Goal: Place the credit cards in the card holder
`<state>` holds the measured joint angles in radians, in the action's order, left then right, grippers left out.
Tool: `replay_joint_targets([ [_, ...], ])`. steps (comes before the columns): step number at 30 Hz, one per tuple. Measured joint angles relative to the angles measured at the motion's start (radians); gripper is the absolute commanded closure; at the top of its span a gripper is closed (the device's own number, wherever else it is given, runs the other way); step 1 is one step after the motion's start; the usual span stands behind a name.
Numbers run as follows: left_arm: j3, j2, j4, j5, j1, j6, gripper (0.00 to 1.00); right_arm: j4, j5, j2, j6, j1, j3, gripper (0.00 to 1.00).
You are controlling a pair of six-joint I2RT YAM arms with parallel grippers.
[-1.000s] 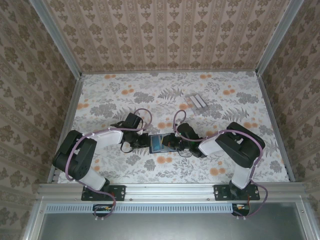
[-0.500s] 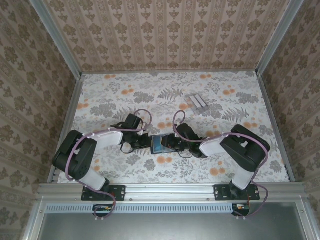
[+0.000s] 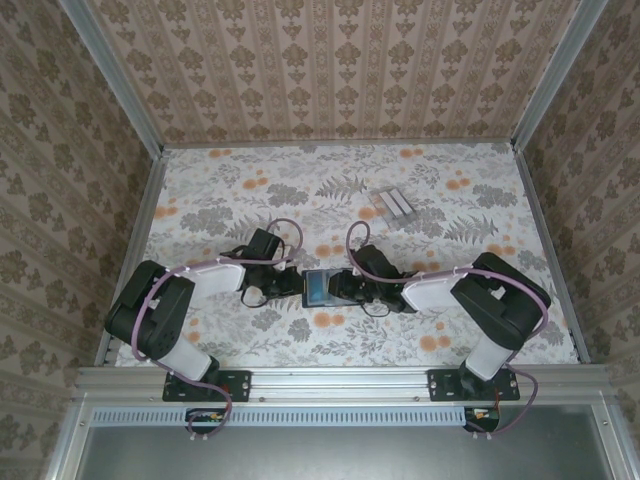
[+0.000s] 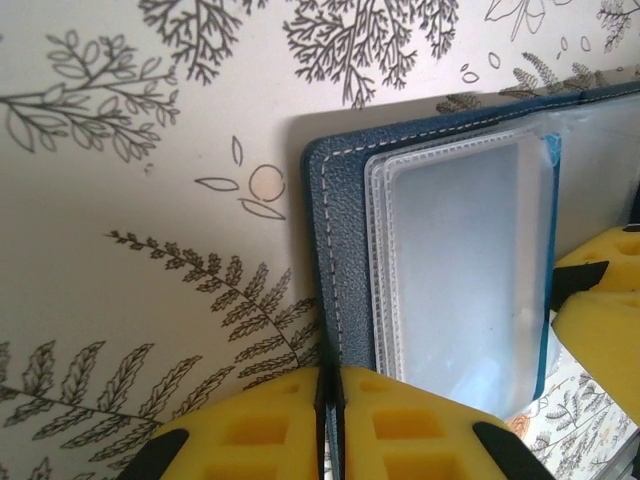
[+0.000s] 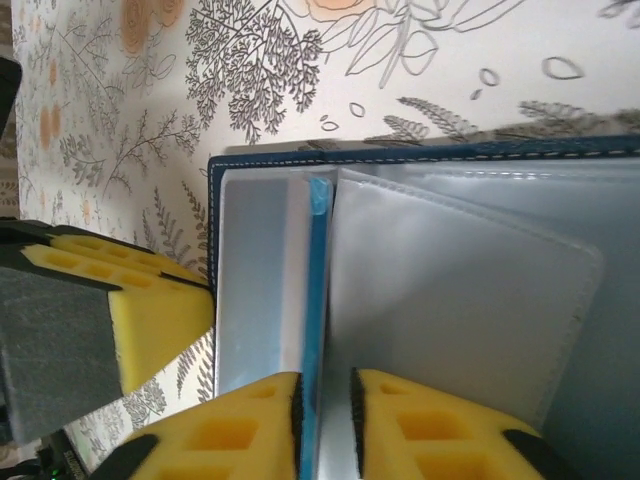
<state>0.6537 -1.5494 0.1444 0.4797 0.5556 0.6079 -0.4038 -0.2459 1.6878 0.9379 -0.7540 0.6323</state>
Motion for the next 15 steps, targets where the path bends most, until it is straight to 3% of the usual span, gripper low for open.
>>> replay_joint_targets([
  [7,-0.01,0.0,-0.018,0.006,-0.001,0.003,0.87,0.021,-0.018,0.034,-0.012,-0.004,0.035,0.89],
  [15,-0.013,0.0,-0.021,0.011,-0.008,0.002,0.86,0.121,0.0,-0.027,-0.069,-0.004,0.04,0.81],
])
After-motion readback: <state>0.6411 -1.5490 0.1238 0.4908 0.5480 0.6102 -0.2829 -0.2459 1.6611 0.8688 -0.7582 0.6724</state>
